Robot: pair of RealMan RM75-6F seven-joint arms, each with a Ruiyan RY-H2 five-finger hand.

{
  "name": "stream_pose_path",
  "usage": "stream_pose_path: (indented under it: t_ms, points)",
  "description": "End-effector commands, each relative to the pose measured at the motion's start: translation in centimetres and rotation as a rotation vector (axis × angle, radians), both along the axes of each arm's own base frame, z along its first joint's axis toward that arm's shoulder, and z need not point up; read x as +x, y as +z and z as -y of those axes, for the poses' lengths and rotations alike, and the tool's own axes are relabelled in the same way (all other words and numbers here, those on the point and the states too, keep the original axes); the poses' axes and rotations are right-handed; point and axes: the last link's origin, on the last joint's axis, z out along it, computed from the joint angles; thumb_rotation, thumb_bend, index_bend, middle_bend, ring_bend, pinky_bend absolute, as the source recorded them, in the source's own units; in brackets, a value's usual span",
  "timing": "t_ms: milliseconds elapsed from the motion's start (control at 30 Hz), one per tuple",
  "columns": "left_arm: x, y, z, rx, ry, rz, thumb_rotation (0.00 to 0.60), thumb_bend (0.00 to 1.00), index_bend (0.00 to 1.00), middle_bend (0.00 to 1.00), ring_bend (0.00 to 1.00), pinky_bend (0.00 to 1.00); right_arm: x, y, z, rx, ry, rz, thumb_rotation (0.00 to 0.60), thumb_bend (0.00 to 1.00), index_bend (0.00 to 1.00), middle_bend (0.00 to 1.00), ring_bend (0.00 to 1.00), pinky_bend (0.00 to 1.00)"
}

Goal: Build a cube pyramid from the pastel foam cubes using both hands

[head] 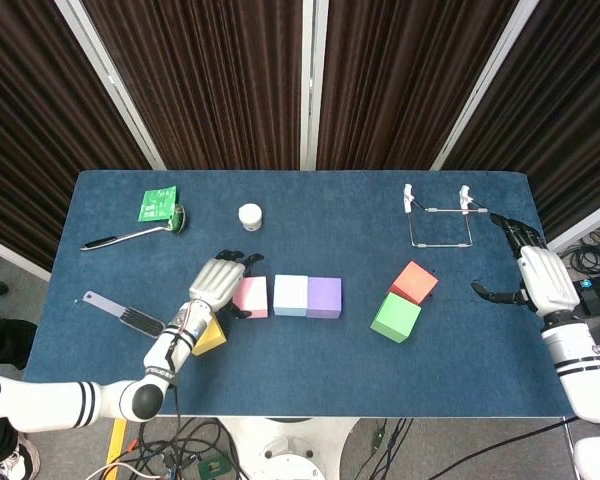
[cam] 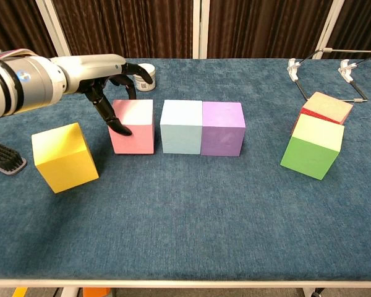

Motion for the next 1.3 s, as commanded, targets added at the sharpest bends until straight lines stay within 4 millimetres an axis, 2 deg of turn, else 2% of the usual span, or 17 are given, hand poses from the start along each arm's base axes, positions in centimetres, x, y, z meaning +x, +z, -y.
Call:
stream_pose_path:
  t_ms: [33,567,1300]
  points:
    - [0.16,-0.19,-0.28,-0.011,0.0,0.003,0.6,0.15,0.14,0.53,0.12,0.13,0.0,0.01,-0.01,0.002,0.0,0.001,0.6,0.1,0.0,0.08,0.0,0.0]
    - [0.57,-0.91,-0.87,-0.032,-0.03,0.003,0.6,0.15,0.14,0.53,0.12,0.13,-0.4,0.43,-0.47,-0.005,-0.016,-0.016,0.6,0.1,0.0,0.08,0.0,0.0]
    - [-0.38,-0.97,-1.11,-0.032,0.013,0.064,0.6,0.15,0.14,0.53,0.12,0.13,-0.65,0.13,-0.16,0.016,-0.03,-0.02,0.6,0.1,0.0,0.08,0.0,0.0]
